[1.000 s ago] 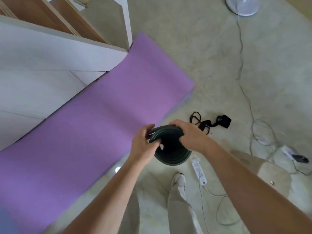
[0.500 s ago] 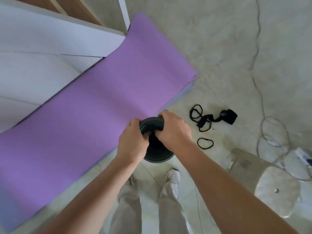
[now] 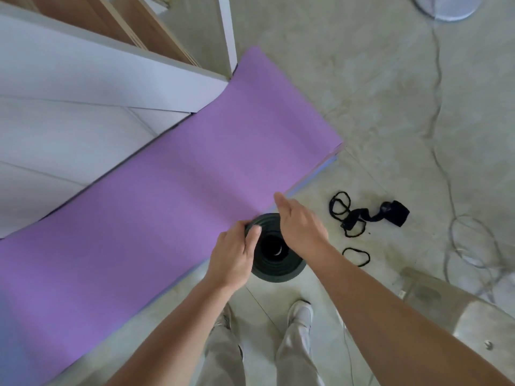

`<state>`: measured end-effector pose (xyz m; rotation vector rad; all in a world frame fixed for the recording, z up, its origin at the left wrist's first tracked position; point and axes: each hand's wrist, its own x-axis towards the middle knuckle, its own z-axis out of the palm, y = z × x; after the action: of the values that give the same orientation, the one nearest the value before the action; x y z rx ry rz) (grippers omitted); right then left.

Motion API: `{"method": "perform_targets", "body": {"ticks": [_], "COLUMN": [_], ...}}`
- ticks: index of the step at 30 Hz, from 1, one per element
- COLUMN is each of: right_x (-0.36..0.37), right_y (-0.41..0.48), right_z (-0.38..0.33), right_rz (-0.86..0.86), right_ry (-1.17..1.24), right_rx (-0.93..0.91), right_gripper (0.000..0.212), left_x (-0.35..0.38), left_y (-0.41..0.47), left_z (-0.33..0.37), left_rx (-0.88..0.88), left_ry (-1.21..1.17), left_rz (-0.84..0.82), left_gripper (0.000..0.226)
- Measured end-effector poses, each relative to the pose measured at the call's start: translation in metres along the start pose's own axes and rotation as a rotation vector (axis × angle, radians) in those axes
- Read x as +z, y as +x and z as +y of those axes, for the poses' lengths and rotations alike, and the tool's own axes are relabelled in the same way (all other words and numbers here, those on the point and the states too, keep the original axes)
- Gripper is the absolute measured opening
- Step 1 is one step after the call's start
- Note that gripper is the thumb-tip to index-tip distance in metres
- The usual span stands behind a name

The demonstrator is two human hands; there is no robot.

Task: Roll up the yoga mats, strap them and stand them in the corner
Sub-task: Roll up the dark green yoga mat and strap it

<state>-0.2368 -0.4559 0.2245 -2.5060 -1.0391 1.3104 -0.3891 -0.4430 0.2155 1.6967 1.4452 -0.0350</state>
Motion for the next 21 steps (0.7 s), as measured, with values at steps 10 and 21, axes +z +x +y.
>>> {"method": "perform_targets", "body": {"ticks": [10, 21], "right_x": [0.019, 0.018], "right_y": [-0.003, 0.005], "right_z": [0.035, 0.034], "right_rz": [0.189, 0.216], "right_ry": [-0.243, -0.153], "right_rx": [-0.009, 0.095], "right_gripper": [0.059, 0.068], "left_x": [0.050, 0.052], "left_y": [0.007, 0.024], "left_z": [0.020, 0.019], "left_rx": [-0.420, -0.411], "left_ry": [-0.406, -0.423], "left_rz": [0.188, 0.224], "left_gripper": [0.050, 0.036]}}
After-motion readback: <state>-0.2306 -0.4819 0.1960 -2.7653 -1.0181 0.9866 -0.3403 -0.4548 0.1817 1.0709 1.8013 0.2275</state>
